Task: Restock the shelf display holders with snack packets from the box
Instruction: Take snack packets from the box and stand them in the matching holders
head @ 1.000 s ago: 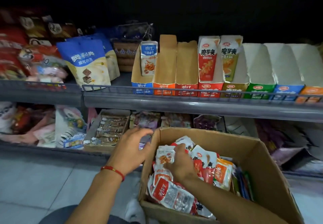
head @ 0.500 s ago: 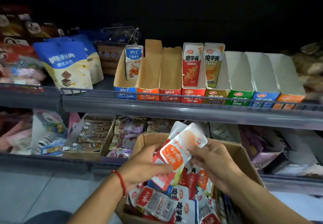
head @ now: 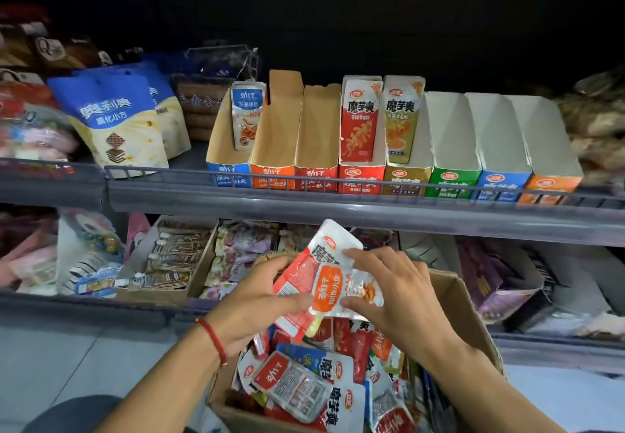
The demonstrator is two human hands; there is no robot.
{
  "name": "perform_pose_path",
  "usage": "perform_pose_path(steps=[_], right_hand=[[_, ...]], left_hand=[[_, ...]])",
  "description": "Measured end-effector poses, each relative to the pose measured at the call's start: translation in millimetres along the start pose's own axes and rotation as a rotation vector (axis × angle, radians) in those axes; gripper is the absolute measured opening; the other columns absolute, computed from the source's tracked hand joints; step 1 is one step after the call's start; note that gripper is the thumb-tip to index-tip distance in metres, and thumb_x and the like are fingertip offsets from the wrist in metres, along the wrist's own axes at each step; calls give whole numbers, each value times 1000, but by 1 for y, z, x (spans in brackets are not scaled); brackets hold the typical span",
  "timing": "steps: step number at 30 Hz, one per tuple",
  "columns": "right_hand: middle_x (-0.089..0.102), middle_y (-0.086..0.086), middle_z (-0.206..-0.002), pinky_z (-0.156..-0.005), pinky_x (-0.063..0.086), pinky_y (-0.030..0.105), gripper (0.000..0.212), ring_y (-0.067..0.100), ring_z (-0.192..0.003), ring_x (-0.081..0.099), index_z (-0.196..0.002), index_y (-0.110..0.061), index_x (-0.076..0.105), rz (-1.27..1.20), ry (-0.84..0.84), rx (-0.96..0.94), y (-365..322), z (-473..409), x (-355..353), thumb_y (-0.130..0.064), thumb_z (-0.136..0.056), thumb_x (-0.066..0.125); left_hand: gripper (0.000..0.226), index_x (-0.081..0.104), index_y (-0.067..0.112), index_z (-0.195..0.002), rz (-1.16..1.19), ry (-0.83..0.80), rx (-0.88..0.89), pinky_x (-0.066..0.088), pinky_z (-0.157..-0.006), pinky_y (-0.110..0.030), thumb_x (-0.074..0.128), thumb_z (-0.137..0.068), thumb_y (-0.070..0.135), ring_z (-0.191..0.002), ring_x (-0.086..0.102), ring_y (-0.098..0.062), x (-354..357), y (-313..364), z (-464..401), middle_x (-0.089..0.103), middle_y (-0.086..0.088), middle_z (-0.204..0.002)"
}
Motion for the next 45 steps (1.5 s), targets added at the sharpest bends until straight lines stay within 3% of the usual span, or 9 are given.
perform_pose_path(steps=[3,7,13,17,21,30,34,41,45], right_hand=[[65,-19,-128,-100,52,41,67,2,-110,66,-141,-46,37,-248,-97,69,-4,2,-3,-55,-86,74],[77,-1,-112,-87,62,45,29,19,-98,76,-124,-25,60,-897,-266,203,-15,6,-23,-27,-97,67],[76,20,-104,-91,58,55,39,39,-97,75,-117,-1,65,-1231,-128,442,-26,-17,-43,-20,-84,73],[79,11,-103,-93,57,53,30,30,-97,76,-104,-3,75,-1136,14,390,-40,-71,-74,-27,-86,73],[79,1,-101,-84,62,50,23,20,-89,78,-114,-16,67,-936,198,245,-57,-142,-108,-20,-92,74],[67,-7,-100,-63,50,13,19,9,-91,68,-116,-19,66,-400,489,133,-93,-287,-122,-31,-101,63],[74,5,-114,-91,58,37,17,22,-107,70,-113,-18,70,-360,457,140,-96,-323,-101,-25,-100,62],[75,-4,-110,-99,55,37,16,14,-105,69,-108,-19,76,-454,412,106,-92,-338,-93,-19,-93,69],[73,0,-115,-109,48,43,16,20,-113,66,-111,-21,71,-259,343,77,-88,-342,-92,-21,-95,67]], left_hand=[[45,63,26,-117,29,30,34,59,-93,-42,77,-84,0,-103,74,-20,-3,5,3,78,0,-108],[47,63,22,-120,87,123,132,59,-87,-41,78,-79,5,-99,75,-21,-18,19,10,78,-2,-106],[39,65,30,-110,198,396,294,61,-70,-28,78,-79,12,-90,76,-13,-49,37,13,79,5,-99],[35,66,31,-107,187,560,343,60,-76,-34,79,-84,8,-88,76,-11,-66,45,-1,78,7,-97],[33,66,31,-103,254,663,377,59,-75,-31,78,-85,6,-84,75,-7,-86,55,-12,78,7,-94],[32,65,30,-107,437,732,337,59,-82,-38,77,-86,10,-92,74,-14,-107,52,-26,77,4,-101],[31,66,29,-110,464,705,331,57,-72,-29,77,-87,11,-87,75,-12,-115,53,-31,77,8,-96],[31,67,29,-109,496,654,306,57,-67,-27,76,-87,9,-84,76,-11,-125,51,-34,78,7,-96],[29,66,29,-104,494,641,311,56,-63,-24,75,-88,6,-79,76,-10,-124,54,-31,78,11,-90]])
Point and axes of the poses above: each hand's wrist, its own z-axis away from the middle knuckle, its own x-axis out of the palm, y = z × x, the point moved 1 cm from there along -z, towards the middle knuckle
